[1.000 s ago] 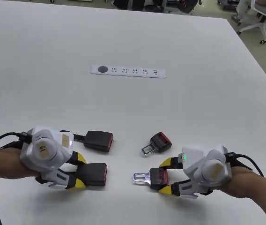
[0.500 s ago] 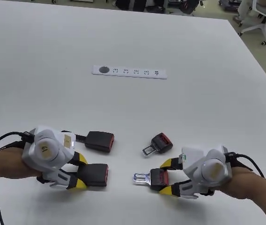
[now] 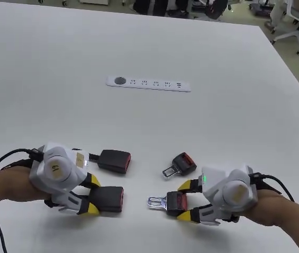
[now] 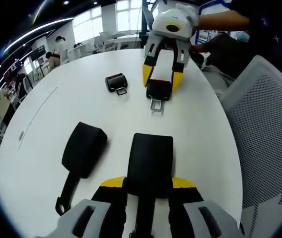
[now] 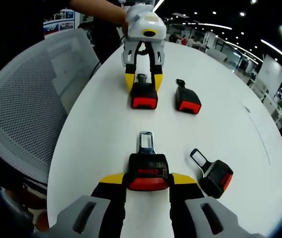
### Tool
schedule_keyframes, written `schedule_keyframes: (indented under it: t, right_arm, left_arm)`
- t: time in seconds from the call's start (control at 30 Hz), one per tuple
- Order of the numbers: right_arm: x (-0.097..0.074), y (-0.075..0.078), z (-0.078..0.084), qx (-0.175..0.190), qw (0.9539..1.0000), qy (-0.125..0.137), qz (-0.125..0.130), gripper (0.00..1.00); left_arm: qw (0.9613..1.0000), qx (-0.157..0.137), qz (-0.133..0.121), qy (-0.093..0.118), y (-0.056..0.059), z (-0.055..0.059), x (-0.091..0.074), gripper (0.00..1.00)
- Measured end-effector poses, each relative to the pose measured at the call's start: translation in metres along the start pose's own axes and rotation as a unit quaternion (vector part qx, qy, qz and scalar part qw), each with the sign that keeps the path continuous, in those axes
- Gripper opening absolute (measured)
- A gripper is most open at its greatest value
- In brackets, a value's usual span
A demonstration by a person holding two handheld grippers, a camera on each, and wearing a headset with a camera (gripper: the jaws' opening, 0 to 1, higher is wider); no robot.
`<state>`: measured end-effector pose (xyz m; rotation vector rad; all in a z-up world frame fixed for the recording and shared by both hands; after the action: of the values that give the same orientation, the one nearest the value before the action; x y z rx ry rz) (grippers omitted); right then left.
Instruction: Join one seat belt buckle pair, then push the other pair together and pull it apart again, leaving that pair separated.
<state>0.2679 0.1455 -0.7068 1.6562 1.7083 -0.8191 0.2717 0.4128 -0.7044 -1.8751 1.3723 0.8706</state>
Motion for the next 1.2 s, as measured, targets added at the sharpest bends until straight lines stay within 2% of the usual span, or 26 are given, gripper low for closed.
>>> schedule_keyframes:
  t: [1.2]
  right_arm:
    - [0.021, -0.002, -0.026, -0.007, 0.9999, 0.01, -0.006, 0.3]
  left_arm:
    - [1.0, 0.001, 0.005, -0.005, -0.001, 0.001, 0.001, 0.33]
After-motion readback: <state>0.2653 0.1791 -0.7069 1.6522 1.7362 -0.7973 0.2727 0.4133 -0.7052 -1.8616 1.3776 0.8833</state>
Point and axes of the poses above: the centre of the closed fingertips' face, and the gripper's own axes: x roughly forward along the fingers, y roughly to its right, z roughly out of its underside, the point moved 9 cm from there along -x, roughly backward along the fingers, and after that the axes turned 9 degrees about -z, right-handed, at the moved point
